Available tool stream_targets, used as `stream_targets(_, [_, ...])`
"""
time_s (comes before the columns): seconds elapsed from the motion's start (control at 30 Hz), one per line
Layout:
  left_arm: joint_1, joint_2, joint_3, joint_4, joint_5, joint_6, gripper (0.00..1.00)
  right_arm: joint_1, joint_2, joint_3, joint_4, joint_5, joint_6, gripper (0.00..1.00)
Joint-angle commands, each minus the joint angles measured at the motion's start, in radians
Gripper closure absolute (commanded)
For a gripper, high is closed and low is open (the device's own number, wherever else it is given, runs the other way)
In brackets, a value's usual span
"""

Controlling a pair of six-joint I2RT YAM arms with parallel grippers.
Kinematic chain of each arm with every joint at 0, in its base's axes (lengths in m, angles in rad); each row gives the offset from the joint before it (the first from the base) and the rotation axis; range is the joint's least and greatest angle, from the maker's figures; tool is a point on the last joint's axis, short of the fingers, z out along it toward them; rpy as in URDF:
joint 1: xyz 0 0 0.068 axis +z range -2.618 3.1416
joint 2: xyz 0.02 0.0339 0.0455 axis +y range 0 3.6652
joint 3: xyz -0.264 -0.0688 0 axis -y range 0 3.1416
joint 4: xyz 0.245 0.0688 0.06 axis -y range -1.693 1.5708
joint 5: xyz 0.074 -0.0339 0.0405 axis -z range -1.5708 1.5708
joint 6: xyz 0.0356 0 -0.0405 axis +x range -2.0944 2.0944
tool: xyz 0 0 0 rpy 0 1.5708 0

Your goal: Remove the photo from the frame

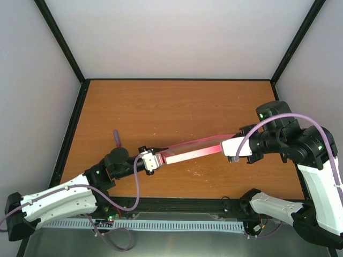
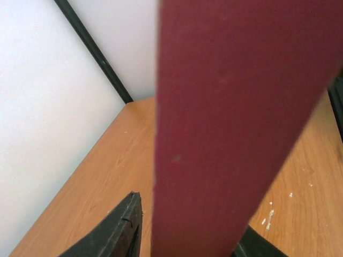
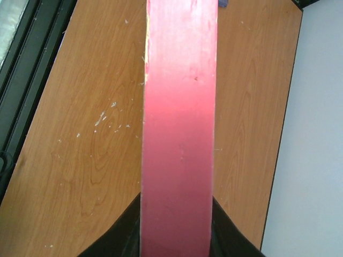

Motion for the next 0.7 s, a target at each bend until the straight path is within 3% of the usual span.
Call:
stream_targets(0.0, [0.045,-0.029,0.008,0.058,0.067,-0.025,0.72,0.010,-0.028,0.033,0.165,-0.067,0.028,0.97])
stream_targets(0.13, [0.050,-0.014,0.028,0.054,0.107,-0.042,0.84,0.010,-0.052,-0.003,0.249,-0.058,0.072,0.93])
stream_targets(0.2, [0.049,-0.008,0.039,0.058,0.123,-0.050,0.88,0.010,-0.074,-0.032,0.292,-0.045,0.091,0.66])
stream_targets(0.3, [0.051,-0.003,0.052,0.070,0.122,-0.065,0.91,0.010,-0.083,-0.048,0.346,-0.028,0.146,0.44])
stream_targets(0.5, [0.084,0.015,0.105,0.081,0.117,-0.145,0.92,0.010,-0.033,0.033,0.396,0.046,0.277,0.37])
stream_targets(0.67, [0.190,0.074,0.200,0.042,0.174,-0.302,0.97,0.010,0.006,0.062,0.496,0.152,0.389,0.35])
